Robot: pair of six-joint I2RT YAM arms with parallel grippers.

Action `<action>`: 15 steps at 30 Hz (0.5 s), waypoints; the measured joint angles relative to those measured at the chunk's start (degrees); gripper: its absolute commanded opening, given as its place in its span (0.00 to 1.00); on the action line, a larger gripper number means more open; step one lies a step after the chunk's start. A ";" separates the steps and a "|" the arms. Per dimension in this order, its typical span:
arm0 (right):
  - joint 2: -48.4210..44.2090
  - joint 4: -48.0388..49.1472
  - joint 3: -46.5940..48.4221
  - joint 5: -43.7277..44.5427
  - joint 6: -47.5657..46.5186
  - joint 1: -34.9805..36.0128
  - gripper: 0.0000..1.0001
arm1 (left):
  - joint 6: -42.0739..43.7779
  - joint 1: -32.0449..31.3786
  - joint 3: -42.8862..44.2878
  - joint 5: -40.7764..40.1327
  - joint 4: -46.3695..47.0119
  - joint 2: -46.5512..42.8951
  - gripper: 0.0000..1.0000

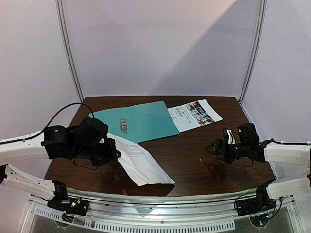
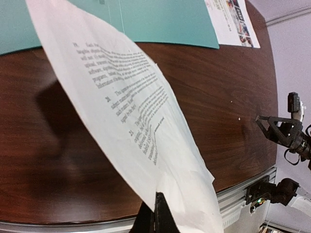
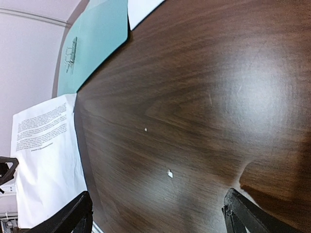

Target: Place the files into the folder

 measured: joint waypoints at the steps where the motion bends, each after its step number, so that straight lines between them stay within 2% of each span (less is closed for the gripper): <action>1: 0.11 0.92 -0.13 -0.04 0.76 0.02 0.93 | 1.11 0.31 1.09 -0.37 -1.46 -0.15 0.00; 6: 2.78 7.04 -0.15 -0.50 4.22 0.02 0.93 | 8.02 3.56 5.05 -1.86 -6.12 -0.44 0.00; 10: 8.31 10.97 1.20 -1.40 6.88 0.46 0.93 | 14.21 5.97 8.85 -2.69 -8.20 -0.44 0.00; 15: 15.98 14.01 6.95 -1.95 8.81 1.77 0.93 | 21.70 12.55 13.14 -3.93 -10.62 -0.44 0.00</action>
